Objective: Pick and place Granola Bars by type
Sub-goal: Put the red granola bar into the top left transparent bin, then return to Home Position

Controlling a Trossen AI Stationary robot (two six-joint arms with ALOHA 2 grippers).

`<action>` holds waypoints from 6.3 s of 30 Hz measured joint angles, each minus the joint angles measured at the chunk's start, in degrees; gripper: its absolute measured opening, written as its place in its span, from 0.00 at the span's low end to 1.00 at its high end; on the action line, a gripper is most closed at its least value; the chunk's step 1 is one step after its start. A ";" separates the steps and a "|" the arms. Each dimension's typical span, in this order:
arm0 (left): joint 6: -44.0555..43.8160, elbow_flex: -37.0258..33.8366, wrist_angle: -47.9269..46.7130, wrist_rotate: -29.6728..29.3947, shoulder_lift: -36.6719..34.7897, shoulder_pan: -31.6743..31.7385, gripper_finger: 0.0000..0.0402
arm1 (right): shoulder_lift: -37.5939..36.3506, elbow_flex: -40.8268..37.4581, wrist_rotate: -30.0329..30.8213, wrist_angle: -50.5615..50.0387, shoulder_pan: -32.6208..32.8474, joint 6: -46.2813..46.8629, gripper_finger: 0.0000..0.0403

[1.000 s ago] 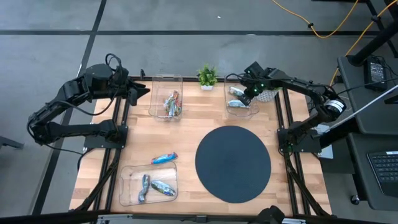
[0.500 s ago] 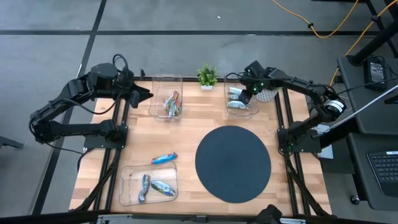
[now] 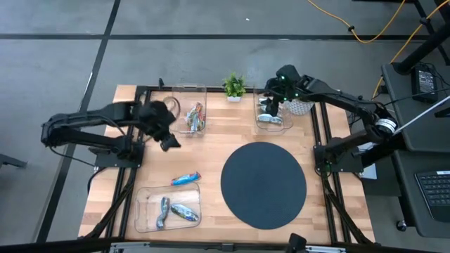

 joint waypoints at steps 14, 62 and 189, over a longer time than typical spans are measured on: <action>2.10 -6.40 10.71 -4.06 16.43 -14.77 0.47 | -1.69 0.00 0.07 5.20 4.74 -5.54 0.41; 5.19 -0.42 20.30 1.95 37.31 -15.46 0.04 | -1.69 0.00 0.14 7.65 9.39 -13.26 0.39; 29.80 -52.30 53.06 -19.07 -51.57 -6.82 0.48 | -52.20 -14.20 30.83 12.90 52.21 6.30 0.38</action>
